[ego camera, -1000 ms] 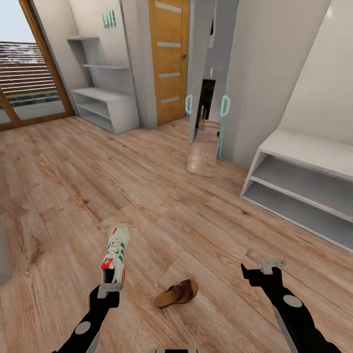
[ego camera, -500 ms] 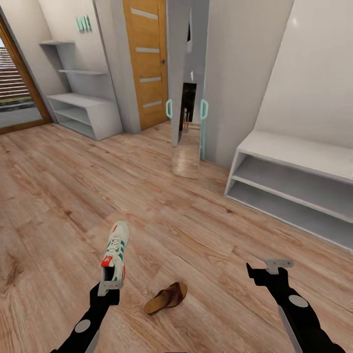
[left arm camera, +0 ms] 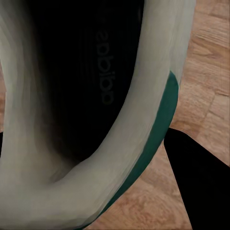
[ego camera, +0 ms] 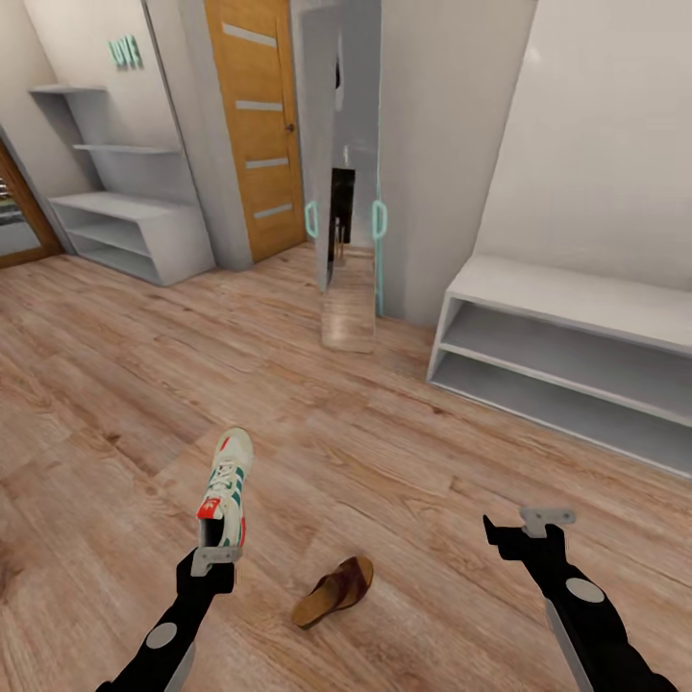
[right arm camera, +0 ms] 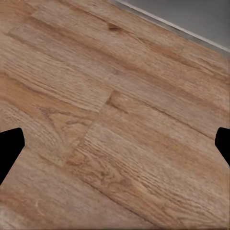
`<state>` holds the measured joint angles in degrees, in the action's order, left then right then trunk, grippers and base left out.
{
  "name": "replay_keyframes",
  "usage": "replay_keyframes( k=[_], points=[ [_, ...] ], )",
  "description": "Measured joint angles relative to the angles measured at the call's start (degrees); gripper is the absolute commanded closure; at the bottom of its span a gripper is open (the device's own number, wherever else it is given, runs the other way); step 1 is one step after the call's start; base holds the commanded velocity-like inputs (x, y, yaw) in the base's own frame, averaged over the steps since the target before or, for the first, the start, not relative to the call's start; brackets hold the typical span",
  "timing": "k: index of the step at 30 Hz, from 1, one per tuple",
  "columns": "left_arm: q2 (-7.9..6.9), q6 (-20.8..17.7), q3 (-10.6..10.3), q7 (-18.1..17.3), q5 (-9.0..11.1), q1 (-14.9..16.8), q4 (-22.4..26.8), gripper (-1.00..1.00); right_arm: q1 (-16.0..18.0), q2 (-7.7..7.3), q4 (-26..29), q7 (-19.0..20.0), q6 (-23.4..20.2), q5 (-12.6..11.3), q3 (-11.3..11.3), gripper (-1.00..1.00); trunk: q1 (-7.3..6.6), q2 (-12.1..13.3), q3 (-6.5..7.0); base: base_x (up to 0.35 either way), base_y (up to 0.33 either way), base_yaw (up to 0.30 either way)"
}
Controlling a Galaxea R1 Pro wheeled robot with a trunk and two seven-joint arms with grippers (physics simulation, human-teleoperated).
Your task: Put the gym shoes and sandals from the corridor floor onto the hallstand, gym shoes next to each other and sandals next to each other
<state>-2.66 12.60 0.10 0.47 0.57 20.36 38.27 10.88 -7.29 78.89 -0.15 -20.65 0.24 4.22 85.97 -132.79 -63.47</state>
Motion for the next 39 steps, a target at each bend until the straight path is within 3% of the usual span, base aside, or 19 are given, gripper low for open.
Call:
replay_keyframes(
  k=[28,39],
  points=[
    [0.11,-0.13,0.00,0.05,-0.01,0.00,0.09,1.00,0.00,0.06,0.40,-0.09,0.00,-0.08,0.00,-1.00,0.00,0.00,0.05,0.030,0.320,-0.008],
    [0.11,-0.11,-0.02,0.11,-0.01,0.02,0.11,1.00,-0.01,0.06,0.58,-0.09,-0.04,-0.08,0.02,-1.00,0.00,0.00,0.57,0.000,0.071,-0.170]
  ],
)
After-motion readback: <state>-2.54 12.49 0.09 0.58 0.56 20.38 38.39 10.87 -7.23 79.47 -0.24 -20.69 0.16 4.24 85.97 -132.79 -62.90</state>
